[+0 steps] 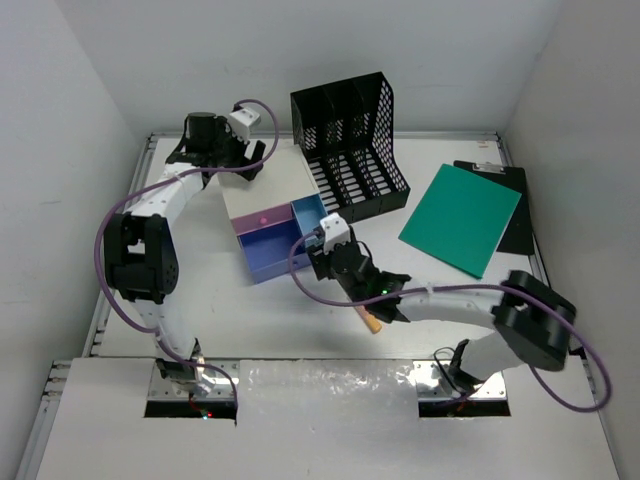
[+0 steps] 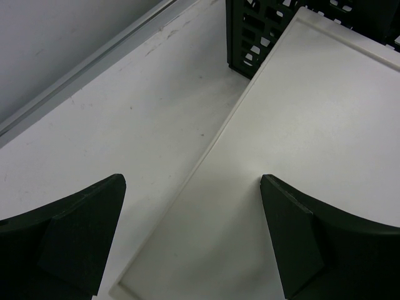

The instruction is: Organize the desk

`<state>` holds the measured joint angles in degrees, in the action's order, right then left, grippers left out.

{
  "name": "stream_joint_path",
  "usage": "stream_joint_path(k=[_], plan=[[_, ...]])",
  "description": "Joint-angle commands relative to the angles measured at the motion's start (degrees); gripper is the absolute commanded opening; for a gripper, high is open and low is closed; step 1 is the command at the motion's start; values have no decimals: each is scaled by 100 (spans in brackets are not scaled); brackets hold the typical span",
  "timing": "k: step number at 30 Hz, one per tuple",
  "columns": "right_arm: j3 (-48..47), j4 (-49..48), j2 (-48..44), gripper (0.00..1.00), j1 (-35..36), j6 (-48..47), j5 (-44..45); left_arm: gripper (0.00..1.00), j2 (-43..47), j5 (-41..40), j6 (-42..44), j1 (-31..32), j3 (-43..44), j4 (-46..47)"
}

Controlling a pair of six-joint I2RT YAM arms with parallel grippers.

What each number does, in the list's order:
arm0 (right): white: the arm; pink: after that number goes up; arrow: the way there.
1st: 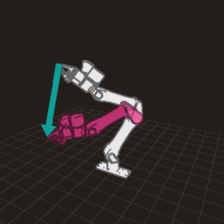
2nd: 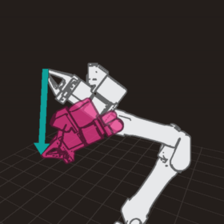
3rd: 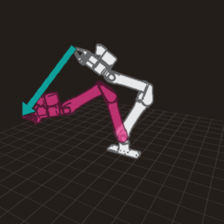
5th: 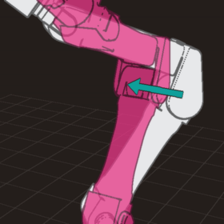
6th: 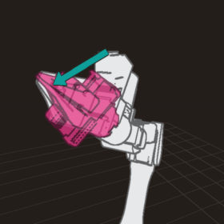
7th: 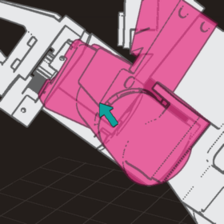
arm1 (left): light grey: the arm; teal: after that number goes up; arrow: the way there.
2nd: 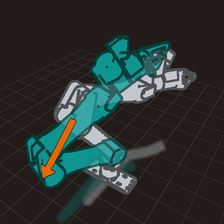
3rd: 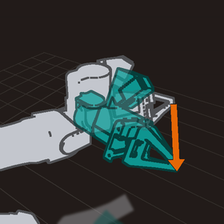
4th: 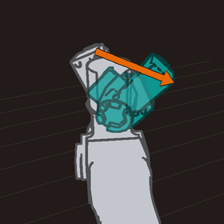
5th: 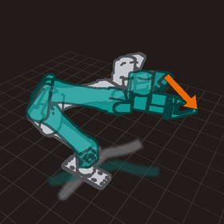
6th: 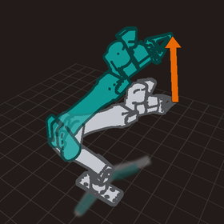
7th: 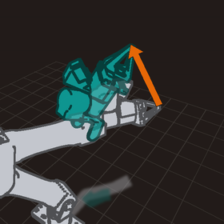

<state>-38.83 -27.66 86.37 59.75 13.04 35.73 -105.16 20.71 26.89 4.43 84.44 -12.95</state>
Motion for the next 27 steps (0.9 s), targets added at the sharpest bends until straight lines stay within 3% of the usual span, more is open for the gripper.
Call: stream_joint_path(k=[1, 6, 11, 16, 27], plan=[[138, 971, -986, 62, 28, 216, -399, 88, -382, -208, 158, -12, -130, -735], [218, 3417, -1991, 76, 37, 866, -206, 88, -250, -103, 176, -12, -218, -726], [436, 4926, -2764, 73, 37, 1824, -714, 88, -145, -41, 141, -12, -200, -700], [754, 5086, -2950, 65, 98, 2168, -1199, 88, -136, -128, 114, -12, -139, -814], [657, 4620, -1704, 61, 195, 2053, -1437, 88, 22, -296, 114, -12, -244, -867]])
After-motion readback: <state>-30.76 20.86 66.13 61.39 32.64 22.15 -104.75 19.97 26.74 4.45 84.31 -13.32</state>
